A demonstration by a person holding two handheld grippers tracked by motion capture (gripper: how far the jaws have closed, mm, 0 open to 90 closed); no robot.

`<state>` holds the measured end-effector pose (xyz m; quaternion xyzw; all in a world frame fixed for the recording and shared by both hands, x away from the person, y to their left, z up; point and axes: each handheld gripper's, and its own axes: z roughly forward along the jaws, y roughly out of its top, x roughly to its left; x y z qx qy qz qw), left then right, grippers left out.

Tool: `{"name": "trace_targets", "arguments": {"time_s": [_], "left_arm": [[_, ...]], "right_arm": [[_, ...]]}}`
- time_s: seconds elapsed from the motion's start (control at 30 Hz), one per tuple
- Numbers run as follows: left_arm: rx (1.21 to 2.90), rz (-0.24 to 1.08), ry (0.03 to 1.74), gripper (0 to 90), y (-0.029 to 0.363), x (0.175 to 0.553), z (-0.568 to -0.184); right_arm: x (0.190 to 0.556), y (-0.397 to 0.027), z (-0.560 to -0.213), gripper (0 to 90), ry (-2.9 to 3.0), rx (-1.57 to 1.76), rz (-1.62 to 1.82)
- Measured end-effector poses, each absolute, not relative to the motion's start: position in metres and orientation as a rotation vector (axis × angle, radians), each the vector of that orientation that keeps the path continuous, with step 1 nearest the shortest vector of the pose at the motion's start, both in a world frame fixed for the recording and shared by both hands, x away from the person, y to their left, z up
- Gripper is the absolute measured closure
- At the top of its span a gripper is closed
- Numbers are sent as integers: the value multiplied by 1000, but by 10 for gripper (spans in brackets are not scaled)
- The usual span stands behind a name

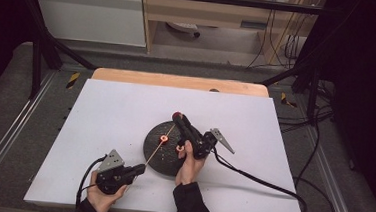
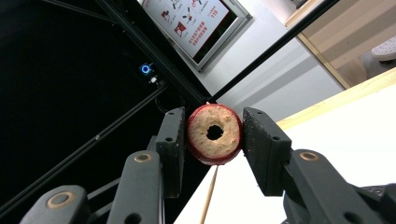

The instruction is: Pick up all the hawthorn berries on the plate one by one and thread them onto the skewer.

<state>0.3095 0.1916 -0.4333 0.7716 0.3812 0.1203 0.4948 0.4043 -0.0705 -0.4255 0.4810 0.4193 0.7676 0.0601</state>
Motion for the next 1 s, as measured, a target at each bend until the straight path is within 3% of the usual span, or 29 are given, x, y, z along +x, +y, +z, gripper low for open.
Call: {"name": "trace_targets", "arguments": {"time_s": [1.0], "left_arm": [[1787,262,997,880,171,307,-440]], "right_arm": [[403,-69,-427,613,1226,1478,2378]]}}
